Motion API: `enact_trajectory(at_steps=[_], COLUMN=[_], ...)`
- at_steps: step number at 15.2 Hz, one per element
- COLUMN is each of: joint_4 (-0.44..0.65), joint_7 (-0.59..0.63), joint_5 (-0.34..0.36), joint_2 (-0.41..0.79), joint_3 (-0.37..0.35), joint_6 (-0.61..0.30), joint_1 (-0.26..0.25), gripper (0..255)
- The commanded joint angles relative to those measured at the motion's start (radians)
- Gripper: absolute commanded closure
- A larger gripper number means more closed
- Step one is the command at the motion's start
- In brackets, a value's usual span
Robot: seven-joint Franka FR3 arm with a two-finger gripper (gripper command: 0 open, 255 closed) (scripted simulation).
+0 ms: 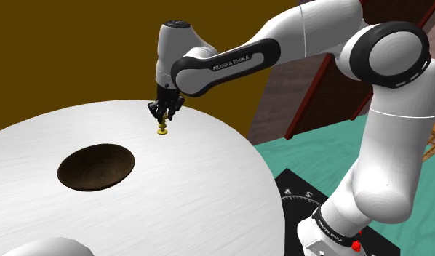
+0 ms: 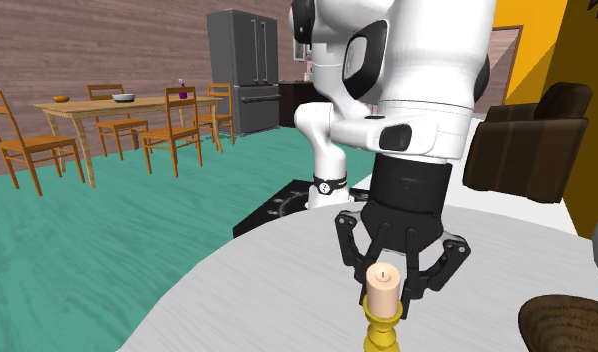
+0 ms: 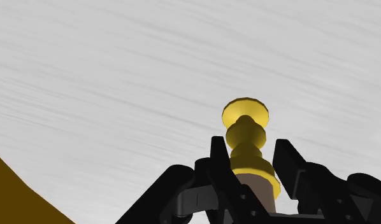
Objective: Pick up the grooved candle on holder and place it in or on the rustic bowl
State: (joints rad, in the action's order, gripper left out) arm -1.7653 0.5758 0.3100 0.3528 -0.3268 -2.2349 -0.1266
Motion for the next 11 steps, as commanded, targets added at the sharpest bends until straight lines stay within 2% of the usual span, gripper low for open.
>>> enact_trajectory(at_steps=[1, 11], joint_4=[0.007, 0.085], joint_7=[-0.009, -0.042], joint_5=[-0.01, -0.042], joint_2=[-0.016, -0.058], joint_3=[-0.004, -0.015], joint_6=[0.022, 0.136], joint_1=[0.003, 0.007], gripper=[255, 255])
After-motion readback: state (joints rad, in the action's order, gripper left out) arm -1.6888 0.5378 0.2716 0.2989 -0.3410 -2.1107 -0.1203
